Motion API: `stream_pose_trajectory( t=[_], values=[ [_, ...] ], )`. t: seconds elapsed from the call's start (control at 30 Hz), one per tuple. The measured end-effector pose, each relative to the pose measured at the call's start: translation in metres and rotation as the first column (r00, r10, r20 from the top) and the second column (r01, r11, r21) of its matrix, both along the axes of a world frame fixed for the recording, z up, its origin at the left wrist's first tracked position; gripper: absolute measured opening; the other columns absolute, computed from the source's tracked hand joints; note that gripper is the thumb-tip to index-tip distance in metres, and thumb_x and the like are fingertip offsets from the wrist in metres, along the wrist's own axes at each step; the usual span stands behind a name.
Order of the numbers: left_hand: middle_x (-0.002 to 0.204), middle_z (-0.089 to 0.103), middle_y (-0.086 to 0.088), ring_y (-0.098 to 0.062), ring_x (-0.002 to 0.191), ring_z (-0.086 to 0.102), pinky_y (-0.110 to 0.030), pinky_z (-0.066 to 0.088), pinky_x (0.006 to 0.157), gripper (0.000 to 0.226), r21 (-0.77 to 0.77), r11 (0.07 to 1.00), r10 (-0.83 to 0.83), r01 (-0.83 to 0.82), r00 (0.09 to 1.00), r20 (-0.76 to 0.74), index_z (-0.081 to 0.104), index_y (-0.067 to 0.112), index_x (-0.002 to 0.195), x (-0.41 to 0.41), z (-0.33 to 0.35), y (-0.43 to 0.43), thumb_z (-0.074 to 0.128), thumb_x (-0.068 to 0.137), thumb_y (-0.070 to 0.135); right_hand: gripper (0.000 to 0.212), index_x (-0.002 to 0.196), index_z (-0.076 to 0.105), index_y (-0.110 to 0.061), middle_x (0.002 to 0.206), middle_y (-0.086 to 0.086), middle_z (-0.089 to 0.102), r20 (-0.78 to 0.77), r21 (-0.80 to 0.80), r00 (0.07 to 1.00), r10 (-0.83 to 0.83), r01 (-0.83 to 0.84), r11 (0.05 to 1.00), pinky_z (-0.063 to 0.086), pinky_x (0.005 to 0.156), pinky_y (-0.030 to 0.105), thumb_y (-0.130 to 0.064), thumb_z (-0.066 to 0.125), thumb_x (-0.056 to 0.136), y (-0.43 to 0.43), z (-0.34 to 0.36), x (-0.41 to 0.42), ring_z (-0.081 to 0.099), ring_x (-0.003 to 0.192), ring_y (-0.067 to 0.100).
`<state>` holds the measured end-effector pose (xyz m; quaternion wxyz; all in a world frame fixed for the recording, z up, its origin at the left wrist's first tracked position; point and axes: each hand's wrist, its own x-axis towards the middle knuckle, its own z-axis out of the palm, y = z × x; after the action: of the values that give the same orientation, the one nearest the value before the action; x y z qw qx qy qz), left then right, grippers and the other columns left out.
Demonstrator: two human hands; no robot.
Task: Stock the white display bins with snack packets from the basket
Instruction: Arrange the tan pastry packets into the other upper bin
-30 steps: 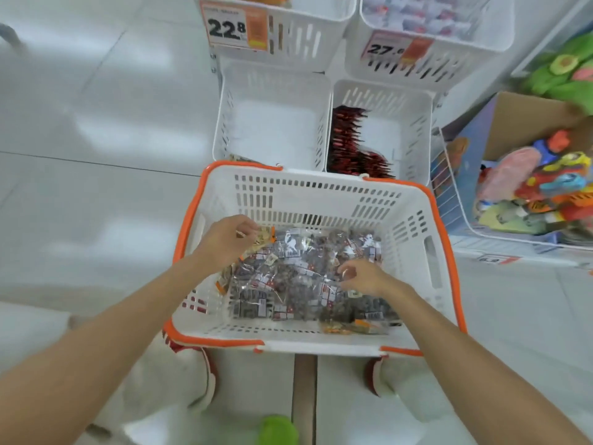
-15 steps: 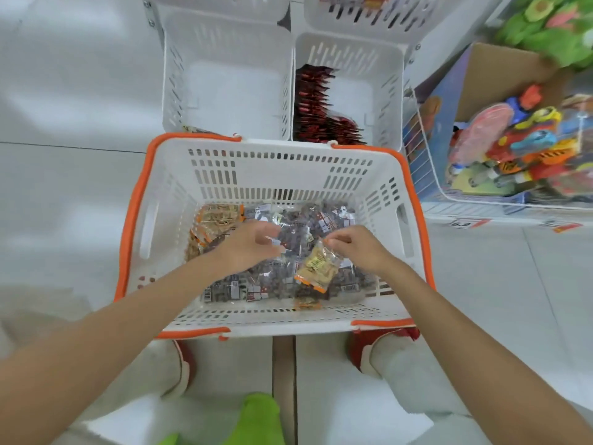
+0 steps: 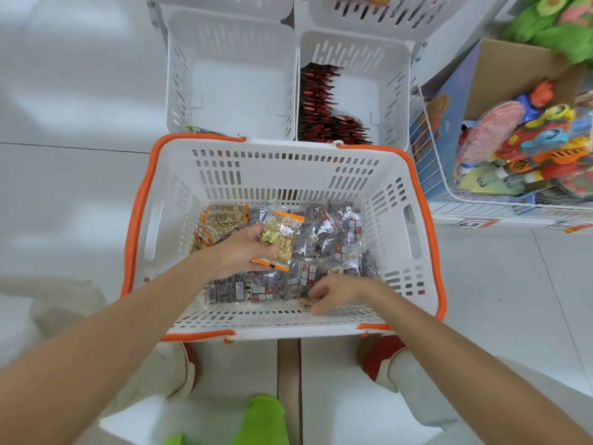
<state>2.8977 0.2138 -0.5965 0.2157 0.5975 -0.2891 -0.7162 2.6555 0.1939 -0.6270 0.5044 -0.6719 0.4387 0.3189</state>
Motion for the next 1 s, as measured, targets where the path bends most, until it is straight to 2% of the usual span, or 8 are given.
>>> stream_pose_trajectory(
  t=[0.17, 0.33, 0.47, 0.57, 0.63, 0.83, 0.9, 1.0],
  values=[
    [0.161, 0.019, -0.001, -0.020, 0.130, 0.045, -0.031, 0.054, 0.082, 0.081, 0.058, 0.996, 0.070, -0.070, 0.998, -0.001, 0.014, 0.027, 0.155, 0.003, 0.000, 0.008, 0.057, 0.092, -0.001, 0.028, 0.084, 0.066, -0.004, 0.069, 0.002, 0.056, 0.183, -0.253, 0.964, -0.193, 0.236, 0.938, 0.045, 0.062, 0.027, -0.022, 0.052, 0.100, -0.018, 0.006, 0.005, 0.053, 0.062, 0.018],
    [0.156, 0.030, -0.008, -0.021, 0.113, 0.056, -0.042, 0.039, 0.104, 0.102, 0.010, 0.996, 0.084, -0.084, 0.996, -0.044, 0.005, 0.030, 0.155, 0.004, 0.017, 0.008, 0.074, 0.081, 0.015, 0.017, 0.091, 0.064, -0.008, 0.084, 0.000, 0.064, 0.487, -0.067, 0.695, -0.530, 0.634, 0.770, 0.060, 0.078, 0.032, -0.014, 0.051, 0.100, -0.053, 0.075, 0.030, 0.068, 0.065, 0.006],
    [0.120, 0.058, -0.005, -0.018, 0.092, 0.051, -0.034, 0.042, 0.097, 0.098, -0.022, 0.996, 0.077, -0.081, 0.986, -0.146, 0.022, 0.034, 0.151, 0.002, 0.031, 0.003, 0.078, 0.070, 0.033, 0.019, 0.107, 0.066, -0.004, 0.093, 0.005, 0.067, 0.559, -0.116, 0.678, -0.477, 0.634, 0.765, 0.061, 0.075, 0.030, -0.016, 0.054, 0.099, -0.061, 0.101, 0.047, 0.069, 0.068, 0.011],
    [0.140, 0.050, -0.013, -0.022, 0.110, 0.049, -0.038, 0.043, 0.107, 0.070, 0.039, 0.993, 0.118, -0.112, 0.964, -0.237, 0.040, 0.018, 0.143, 0.009, 0.034, 0.000, 0.074, 0.082, 0.028, 0.024, 0.114, 0.065, 0.000, 0.095, 0.011, 0.066, 0.594, -0.125, 0.651, -0.473, 0.655, 0.745, 0.059, 0.065, 0.024, -0.015, 0.053, 0.099, -0.061, 0.110, 0.058, 0.066, 0.067, 0.014],
    [0.146, 0.045, -0.012, -0.024, 0.125, 0.050, -0.041, 0.047, 0.105, 0.082, 0.079, 0.982, 0.186, -0.170, 0.936, -0.298, 0.040, 0.014, 0.144, 0.016, 0.035, -0.001, 0.080, 0.074, 0.028, 0.026, 0.116, 0.065, -0.001, 0.099, 0.010, 0.066, 0.605, -0.133, 0.643, -0.468, 0.662, 0.738, 0.058, 0.063, 0.021, -0.016, 0.052, 0.100, -0.061, 0.114, 0.062, 0.067, 0.068, 0.014],
    [0.144, 0.049, -0.011, -0.028, 0.117, 0.062, -0.047, 0.050, 0.099, 0.092, 0.073, 0.959, 0.280, -0.275, 0.860, -0.427, 0.031, 0.021, 0.149, 0.035, 0.038, 0.007, 0.083, 0.073, 0.022, 0.031, 0.119, 0.066, -0.013, 0.108, 0.002, 0.069, 0.618, -0.176, 0.696, -0.366, 0.576, 0.798, 0.054, 0.065, 0.016, -0.013, 0.070, 0.089, -0.064, 0.131, 0.069, 0.067, 0.073, -0.004],
    [0.150, 0.039, -0.012, -0.032, 0.118, 0.061, -0.048, 0.053, 0.095, 0.075, 0.087, 0.944, 0.322, -0.319, 0.825, -0.464, 0.039, 0.022, 0.146, 0.041, 0.043, 0.009, 0.076, 0.081, 0.029, 0.028, 0.115, 0.067, -0.015, 0.104, 0.000, 0.069, 0.625, -0.196, 0.695, -0.357, 0.582, 0.789, 0.051, 0.061, 0.013, -0.009, 0.071, 0.088, -0.066, 0.136, 0.073, 0.064, 0.068, -0.008],
    [0.138, 0.056, -0.011, -0.033, 0.117, 0.061, -0.046, 0.054, 0.093, 0.049, 0.045, 0.951, 0.288, -0.305, 0.828, -0.480, 0.055, 0.021, 0.134, 0.045, 0.055, 0.011, 0.056, 0.092, 0.047, 0.023, 0.106, 0.068, -0.021, 0.101, -0.002, 0.070, 0.642, -0.190, 0.694, -0.327, 0.557, 0.809, 0.051, 0.062, 0.013, -0.009, 0.072, 0.087, -0.067, 0.139, 0.083, 0.065, 0.067, -0.005]
  ],
)
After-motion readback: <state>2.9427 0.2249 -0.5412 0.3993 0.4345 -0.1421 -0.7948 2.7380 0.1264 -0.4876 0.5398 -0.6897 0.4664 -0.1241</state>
